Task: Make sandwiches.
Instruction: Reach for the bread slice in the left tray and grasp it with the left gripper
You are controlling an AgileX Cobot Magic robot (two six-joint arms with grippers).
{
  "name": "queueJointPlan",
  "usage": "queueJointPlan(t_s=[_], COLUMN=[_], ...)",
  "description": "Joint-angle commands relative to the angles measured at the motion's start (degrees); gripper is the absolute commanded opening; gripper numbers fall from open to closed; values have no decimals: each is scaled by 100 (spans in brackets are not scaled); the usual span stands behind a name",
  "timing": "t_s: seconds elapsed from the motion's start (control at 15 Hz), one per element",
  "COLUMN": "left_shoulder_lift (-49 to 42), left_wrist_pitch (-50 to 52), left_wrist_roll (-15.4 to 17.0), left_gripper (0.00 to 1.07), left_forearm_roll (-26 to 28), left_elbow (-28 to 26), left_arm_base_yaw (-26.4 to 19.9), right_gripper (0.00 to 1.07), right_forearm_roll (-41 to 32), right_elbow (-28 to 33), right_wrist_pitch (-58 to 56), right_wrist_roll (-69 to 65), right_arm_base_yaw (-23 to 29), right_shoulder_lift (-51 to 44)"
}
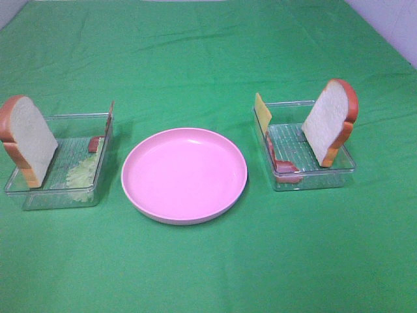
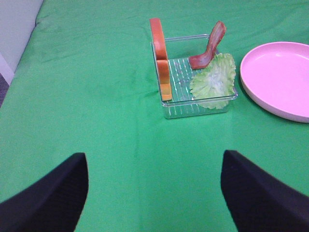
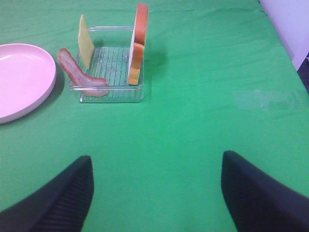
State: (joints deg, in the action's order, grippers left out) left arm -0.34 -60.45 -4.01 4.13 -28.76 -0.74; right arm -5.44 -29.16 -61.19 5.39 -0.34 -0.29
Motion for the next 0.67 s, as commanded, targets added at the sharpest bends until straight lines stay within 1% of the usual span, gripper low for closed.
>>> queueJointPlan(t_s=[0.07,0.67], left_shoulder_lift=[-120,-120], left_wrist_pitch=[52,52], left_wrist_roll=[11,11], left_gripper=[73,73], left_forearm_roll=[52,52], left_elbow=[17,17], left_arm_base_yaw=[-6,-6], right_gripper=[71,71], right_forearm_roll=[23,23], right_elbow=[11,11], right_wrist_pitch=[46,46], right_wrist_roll=[69,69], right_arm_base_yaw=[-23,-23], right_shoulder_lift=[-74,-74])
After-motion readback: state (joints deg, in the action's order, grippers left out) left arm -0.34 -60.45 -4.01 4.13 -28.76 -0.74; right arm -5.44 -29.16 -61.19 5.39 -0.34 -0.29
